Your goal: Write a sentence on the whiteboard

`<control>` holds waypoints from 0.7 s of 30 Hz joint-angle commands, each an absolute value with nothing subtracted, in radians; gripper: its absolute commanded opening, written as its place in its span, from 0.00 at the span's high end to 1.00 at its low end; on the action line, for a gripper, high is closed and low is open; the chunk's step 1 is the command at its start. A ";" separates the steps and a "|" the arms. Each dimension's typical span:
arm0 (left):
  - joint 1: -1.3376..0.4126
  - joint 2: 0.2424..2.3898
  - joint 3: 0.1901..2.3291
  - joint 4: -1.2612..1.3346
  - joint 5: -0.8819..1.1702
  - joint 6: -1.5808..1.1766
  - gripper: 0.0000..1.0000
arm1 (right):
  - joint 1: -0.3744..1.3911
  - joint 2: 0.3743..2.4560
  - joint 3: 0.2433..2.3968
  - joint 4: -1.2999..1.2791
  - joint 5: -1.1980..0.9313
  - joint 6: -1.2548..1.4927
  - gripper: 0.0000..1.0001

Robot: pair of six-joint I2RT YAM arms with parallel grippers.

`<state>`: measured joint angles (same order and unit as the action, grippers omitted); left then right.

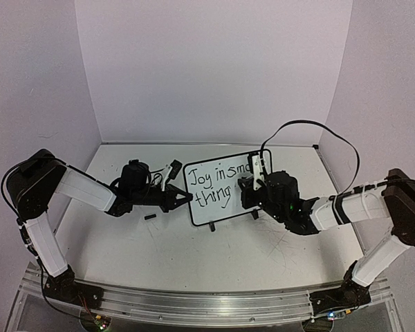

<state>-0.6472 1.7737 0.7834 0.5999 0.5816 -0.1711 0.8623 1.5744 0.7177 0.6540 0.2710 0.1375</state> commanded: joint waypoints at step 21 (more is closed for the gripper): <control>-0.632 1.766 0.777 0.511 0.495 -0.097 1.00 | 0.858 1.628 0.782 0.716 0.352 0.111 1.00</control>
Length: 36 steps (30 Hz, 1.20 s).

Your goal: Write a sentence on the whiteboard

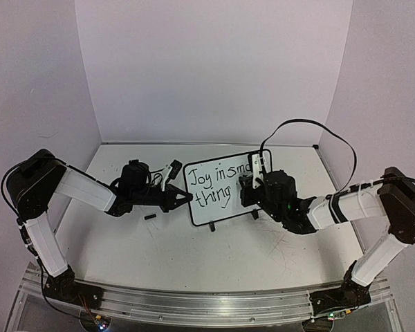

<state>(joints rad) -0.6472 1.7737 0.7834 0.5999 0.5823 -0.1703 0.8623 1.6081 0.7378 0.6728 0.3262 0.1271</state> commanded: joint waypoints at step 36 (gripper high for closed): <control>-0.630 1.756 0.771 0.508 0.492 -0.094 1.00 | 0.894 1.645 0.747 0.694 0.379 0.143 1.00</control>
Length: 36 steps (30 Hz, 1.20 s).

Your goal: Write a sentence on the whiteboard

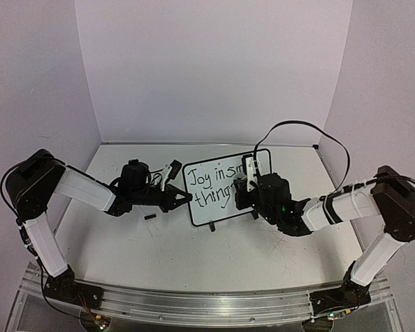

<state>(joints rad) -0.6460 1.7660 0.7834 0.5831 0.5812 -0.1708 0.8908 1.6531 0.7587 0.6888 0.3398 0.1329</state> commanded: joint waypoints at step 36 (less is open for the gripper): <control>-0.626 1.745 0.775 0.489 0.486 -0.084 1.00 | 0.928 1.694 0.776 0.669 0.381 0.185 1.00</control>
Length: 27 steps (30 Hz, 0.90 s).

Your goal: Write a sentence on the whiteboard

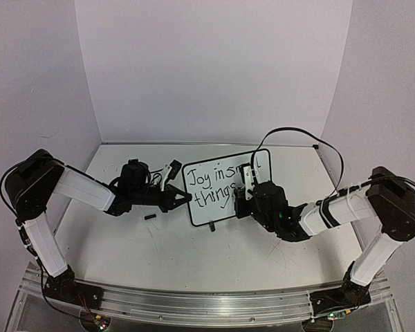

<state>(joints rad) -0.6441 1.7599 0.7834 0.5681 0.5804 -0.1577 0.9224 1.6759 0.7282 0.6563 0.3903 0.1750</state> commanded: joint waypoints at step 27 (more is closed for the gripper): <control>-0.623 1.745 0.777 0.481 0.485 -0.082 1.00 | 0.868 1.605 0.697 0.695 0.375 0.178 1.00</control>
